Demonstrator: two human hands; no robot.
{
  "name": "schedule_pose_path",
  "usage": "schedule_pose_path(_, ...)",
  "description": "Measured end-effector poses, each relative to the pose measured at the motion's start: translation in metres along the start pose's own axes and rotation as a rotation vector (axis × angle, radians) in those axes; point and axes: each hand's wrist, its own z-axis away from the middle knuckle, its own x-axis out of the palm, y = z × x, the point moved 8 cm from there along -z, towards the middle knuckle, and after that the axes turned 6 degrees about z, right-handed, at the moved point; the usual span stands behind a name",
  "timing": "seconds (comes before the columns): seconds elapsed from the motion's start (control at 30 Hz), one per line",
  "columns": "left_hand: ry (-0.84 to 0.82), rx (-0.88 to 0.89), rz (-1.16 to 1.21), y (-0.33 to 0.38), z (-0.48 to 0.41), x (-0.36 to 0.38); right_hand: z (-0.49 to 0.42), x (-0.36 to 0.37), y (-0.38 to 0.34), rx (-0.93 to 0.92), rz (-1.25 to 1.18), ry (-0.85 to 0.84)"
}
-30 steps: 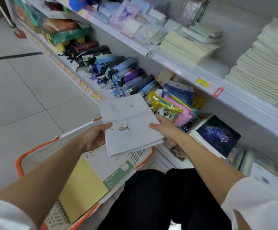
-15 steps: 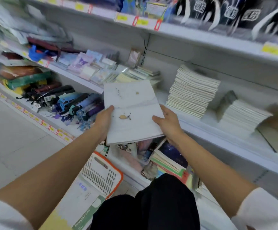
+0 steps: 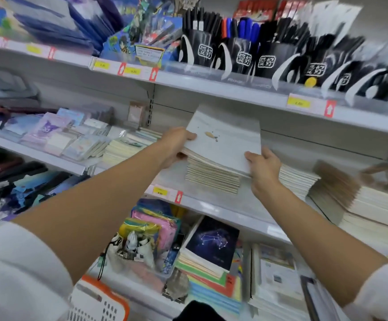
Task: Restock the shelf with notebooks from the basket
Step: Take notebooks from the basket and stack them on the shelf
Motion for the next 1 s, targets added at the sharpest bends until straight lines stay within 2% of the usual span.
schedule_pose_path(0.1, 0.022, -0.019, 0.001, 0.010, -0.017, 0.012, -0.034, -0.001, -0.006, 0.099, 0.046, 0.116)
schedule_pose_path(0.23, 0.044, 0.101, 0.083, 0.017, -0.034, 0.008, -0.057, 0.017, -0.008, 0.234, -0.123, 0.005)
schedule_pose_path(0.33, 0.019, 0.191, 0.057, 0.016, -0.034, 0.002, -0.055, 0.026, -0.001, 0.185, -0.223, -0.115)
schedule_pose_path(0.4, 0.045, 0.253, -0.016, 0.014, -0.036, -0.003, -0.048, 0.025, 0.013, 0.112, 0.008, -0.177)
schedule_pose_path(0.5, 0.077, 0.277, 0.029, 0.010, -0.046, -0.006, -0.056, 0.018, 0.016, -0.122, 0.447, -0.147)
schedule_pose_path(0.57, 0.089, 0.288, 0.002, 0.011, -0.056, -0.005, -0.070, 0.015, 0.010, -0.232, 0.591, -0.126)
schedule_pose_path(0.63, 0.104, 0.305, -0.075, 0.013, -0.068, -0.003, -0.084, 0.016, 0.003, -0.294, 0.637, -0.128)
schedule_pose_path(0.83, 0.133, 0.334, -0.256, 0.013, -0.108, 0.008, -0.120, 0.021, 0.008, -0.319, 0.700, -0.143)
schedule_pose_path(1.0, 0.119, 0.323, -0.204, 0.009, -0.139, 0.009, -0.142, 0.022, 0.019, -0.345, 0.722, -0.167)
